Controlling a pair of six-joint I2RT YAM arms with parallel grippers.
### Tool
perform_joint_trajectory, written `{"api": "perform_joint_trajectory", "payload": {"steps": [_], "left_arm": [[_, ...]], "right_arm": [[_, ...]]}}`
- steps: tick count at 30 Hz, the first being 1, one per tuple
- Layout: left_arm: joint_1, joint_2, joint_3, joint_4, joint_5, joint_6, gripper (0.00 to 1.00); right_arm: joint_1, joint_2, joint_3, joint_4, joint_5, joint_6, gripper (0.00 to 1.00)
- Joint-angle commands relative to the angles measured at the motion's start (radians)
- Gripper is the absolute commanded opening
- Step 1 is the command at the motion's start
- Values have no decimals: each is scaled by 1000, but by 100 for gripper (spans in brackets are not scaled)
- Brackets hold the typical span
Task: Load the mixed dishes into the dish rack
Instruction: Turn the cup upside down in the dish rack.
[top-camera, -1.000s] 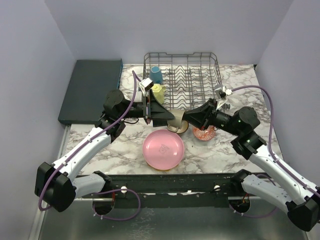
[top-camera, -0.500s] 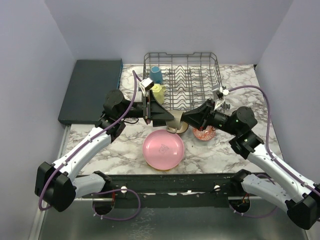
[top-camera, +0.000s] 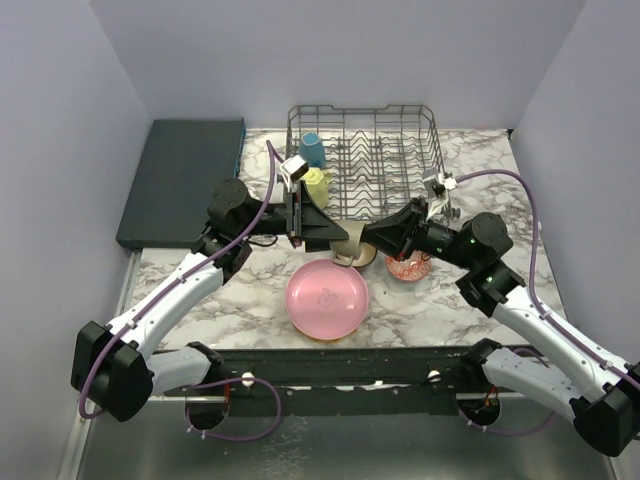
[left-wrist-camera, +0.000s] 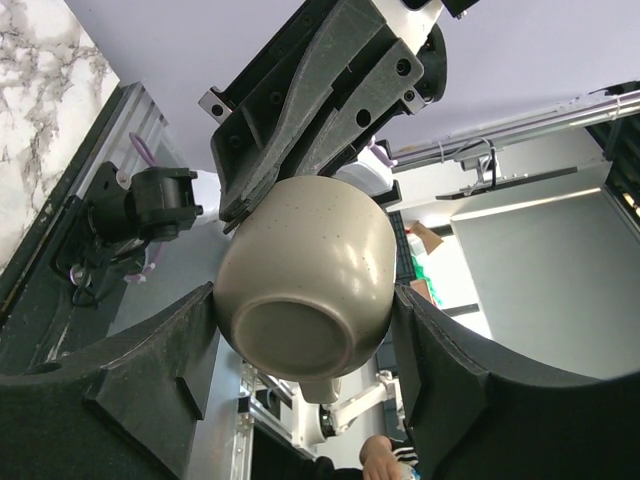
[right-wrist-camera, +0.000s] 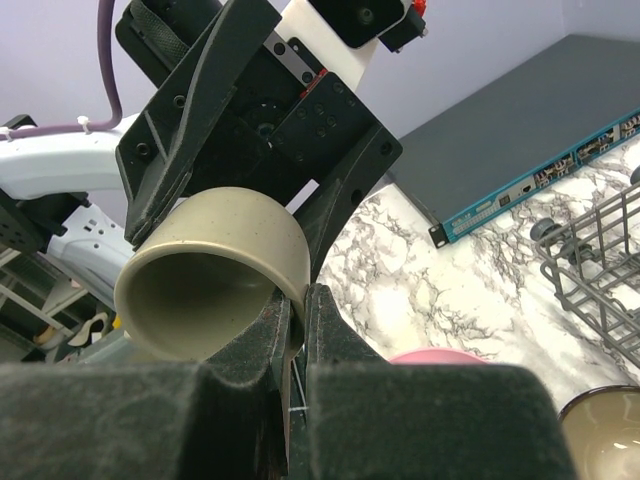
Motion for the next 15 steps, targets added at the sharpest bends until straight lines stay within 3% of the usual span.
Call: {"api": "perform_joint_trajectory", "payload": {"steps": [1, 6, 9, 15], "left_arm": [[3, 11, 1, 44, 36, 1, 57], [3, 18, 3, 53, 39, -4, 36], [3, 20, 3, 56, 36, -5, 27], [3, 29, 2, 56, 32, -7, 19]], "right_arm": [[9, 10, -9, 57, -14, 1, 1], [9, 9, -18, 51, -9, 9, 1], [9, 1, -19, 34, 4, 9, 8], [9, -45, -23, -21, 35, -8, 26]]}}
